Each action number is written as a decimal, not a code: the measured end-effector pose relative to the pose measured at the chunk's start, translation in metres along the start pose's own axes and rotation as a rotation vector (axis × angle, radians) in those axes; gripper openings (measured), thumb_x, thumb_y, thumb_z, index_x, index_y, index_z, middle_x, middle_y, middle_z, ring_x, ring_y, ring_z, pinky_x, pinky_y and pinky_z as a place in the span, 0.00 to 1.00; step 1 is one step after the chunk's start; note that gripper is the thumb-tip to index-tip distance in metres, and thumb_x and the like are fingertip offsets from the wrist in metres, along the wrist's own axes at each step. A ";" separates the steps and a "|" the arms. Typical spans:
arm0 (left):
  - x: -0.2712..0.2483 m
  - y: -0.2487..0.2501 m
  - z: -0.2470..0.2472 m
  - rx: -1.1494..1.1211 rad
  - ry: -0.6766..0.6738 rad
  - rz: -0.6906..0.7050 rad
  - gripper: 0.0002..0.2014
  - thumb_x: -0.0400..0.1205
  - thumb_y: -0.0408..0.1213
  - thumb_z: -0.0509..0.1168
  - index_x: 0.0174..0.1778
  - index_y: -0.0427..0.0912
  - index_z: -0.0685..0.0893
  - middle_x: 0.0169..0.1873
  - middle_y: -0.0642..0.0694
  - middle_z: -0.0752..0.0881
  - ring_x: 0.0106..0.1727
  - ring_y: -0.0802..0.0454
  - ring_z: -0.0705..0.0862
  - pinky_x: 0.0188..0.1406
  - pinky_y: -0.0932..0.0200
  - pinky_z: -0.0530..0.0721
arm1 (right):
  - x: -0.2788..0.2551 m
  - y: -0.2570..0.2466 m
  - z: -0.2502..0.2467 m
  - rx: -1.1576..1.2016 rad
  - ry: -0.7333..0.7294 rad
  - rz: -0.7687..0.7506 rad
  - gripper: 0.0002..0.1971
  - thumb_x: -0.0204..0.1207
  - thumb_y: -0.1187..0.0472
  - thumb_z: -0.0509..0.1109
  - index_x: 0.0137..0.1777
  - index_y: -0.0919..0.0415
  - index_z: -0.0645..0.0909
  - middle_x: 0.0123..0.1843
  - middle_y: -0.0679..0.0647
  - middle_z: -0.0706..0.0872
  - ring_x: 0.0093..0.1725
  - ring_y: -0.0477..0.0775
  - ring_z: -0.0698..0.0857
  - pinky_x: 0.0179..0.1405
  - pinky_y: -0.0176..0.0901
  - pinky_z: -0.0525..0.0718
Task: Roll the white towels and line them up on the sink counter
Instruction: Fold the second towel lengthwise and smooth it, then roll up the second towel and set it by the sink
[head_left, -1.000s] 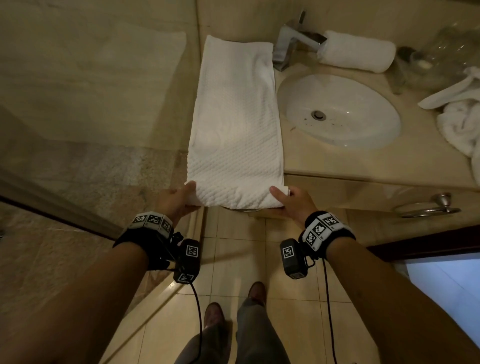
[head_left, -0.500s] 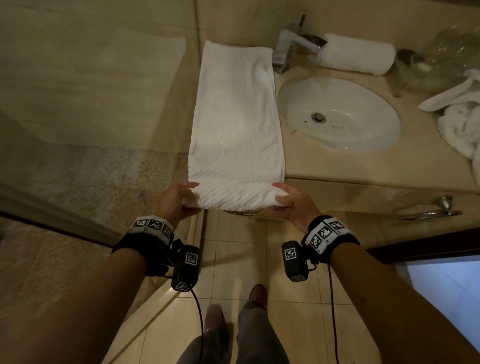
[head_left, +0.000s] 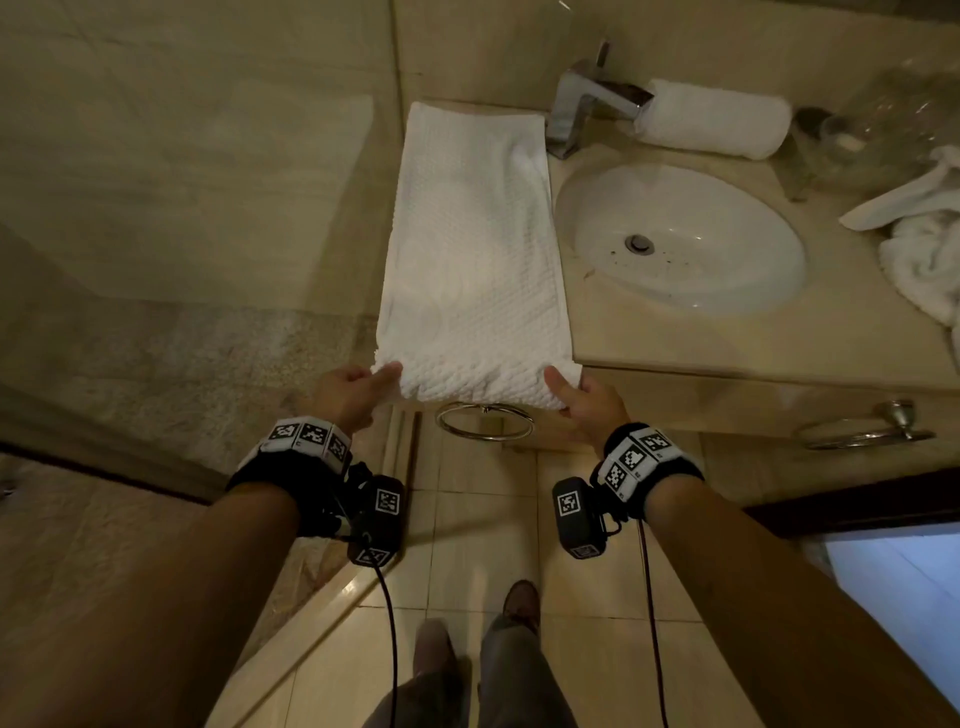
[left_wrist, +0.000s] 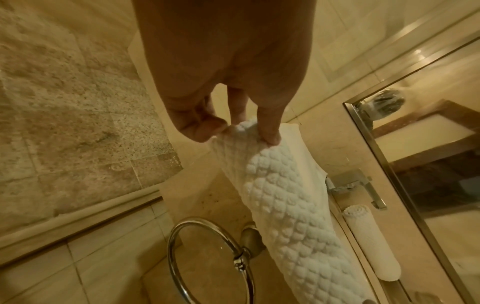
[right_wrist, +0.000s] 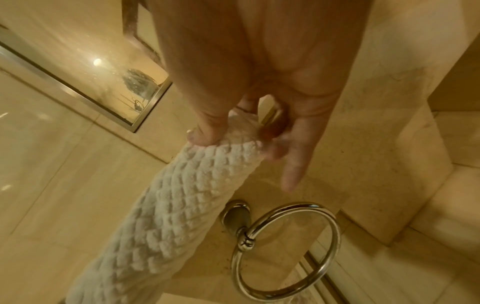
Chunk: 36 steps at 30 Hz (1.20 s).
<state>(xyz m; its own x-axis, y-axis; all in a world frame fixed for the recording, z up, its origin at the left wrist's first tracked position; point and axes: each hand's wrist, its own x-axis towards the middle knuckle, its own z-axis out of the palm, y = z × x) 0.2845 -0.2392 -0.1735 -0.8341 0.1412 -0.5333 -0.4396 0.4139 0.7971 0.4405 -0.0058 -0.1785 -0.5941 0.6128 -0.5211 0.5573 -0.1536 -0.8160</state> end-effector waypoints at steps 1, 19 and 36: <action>0.003 0.003 0.000 0.037 0.009 0.008 0.19 0.75 0.53 0.73 0.44 0.38 0.84 0.38 0.40 0.83 0.35 0.48 0.79 0.29 0.58 0.79 | 0.002 0.000 0.001 -0.001 -0.003 -0.016 0.21 0.71 0.39 0.74 0.55 0.55 0.88 0.49 0.50 0.91 0.52 0.52 0.88 0.64 0.58 0.84; 0.010 0.035 0.020 -0.067 -0.029 -0.128 0.12 0.82 0.41 0.66 0.43 0.34 0.77 0.40 0.40 0.83 0.40 0.43 0.88 0.34 0.57 0.89 | 0.002 -0.026 -0.005 0.077 -0.157 -0.078 0.20 0.75 0.65 0.75 0.65 0.50 0.78 0.54 0.55 0.81 0.39 0.54 0.84 0.48 0.66 0.88; 0.000 0.052 0.027 0.907 0.004 0.666 0.40 0.63 0.66 0.74 0.71 0.58 0.73 0.77 0.53 0.66 0.79 0.46 0.62 0.76 0.29 0.52 | 0.024 -0.059 -0.016 -0.323 -0.035 -0.111 0.28 0.74 0.32 0.65 0.60 0.55 0.83 0.50 0.51 0.87 0.41 0.53 0.84 0.35 0.42 0.82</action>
<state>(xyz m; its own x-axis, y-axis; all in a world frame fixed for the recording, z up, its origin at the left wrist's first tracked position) 0.2707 -0.1936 -0.1394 -0.8138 0.5761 -0.0763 0.4974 0.7585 0.4211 0.4028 0.0301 -0.1389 -0.6779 0.5839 -0.4467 0.6399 0.1695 -0.7495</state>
